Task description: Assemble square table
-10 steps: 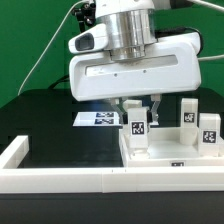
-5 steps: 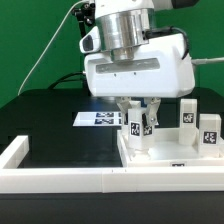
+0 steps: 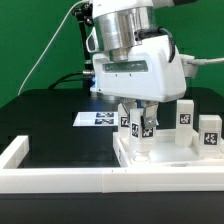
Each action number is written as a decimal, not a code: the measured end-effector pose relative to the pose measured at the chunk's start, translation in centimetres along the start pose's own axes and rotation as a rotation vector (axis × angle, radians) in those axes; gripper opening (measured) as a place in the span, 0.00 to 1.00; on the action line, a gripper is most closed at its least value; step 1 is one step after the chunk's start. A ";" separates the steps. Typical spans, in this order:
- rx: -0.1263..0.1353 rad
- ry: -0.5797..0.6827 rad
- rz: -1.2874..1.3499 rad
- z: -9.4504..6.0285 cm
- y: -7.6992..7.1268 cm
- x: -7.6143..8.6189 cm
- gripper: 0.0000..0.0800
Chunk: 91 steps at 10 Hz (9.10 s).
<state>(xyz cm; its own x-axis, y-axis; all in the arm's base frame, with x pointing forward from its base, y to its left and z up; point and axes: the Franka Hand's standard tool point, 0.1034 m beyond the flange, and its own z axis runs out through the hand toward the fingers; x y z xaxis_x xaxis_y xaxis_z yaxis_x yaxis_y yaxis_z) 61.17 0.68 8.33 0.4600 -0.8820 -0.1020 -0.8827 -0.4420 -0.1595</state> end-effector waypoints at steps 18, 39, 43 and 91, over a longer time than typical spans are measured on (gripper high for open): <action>-0.060 0.129 -1.455 0.3 -0.1 0.3 0.81; -0.002 0.096 -0.174 0.6 -0.2 1.4 0.44; -0.020 0.093 -0.503 1.1 -0.2 0.3 0.80; -0.128 0.133 -1.470 0.5 -0.7 0.5 0.52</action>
Offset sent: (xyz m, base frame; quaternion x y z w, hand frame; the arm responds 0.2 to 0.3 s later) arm -0.0057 -0.0015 -0.0063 0.0191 -0.0071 -0.2123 0.9770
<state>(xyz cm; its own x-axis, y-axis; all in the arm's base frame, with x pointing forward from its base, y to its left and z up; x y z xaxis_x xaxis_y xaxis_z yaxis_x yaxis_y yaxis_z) 62.02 0.63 7.91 0.9217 0.3531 0.1605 0.3500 -0.9355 0.0485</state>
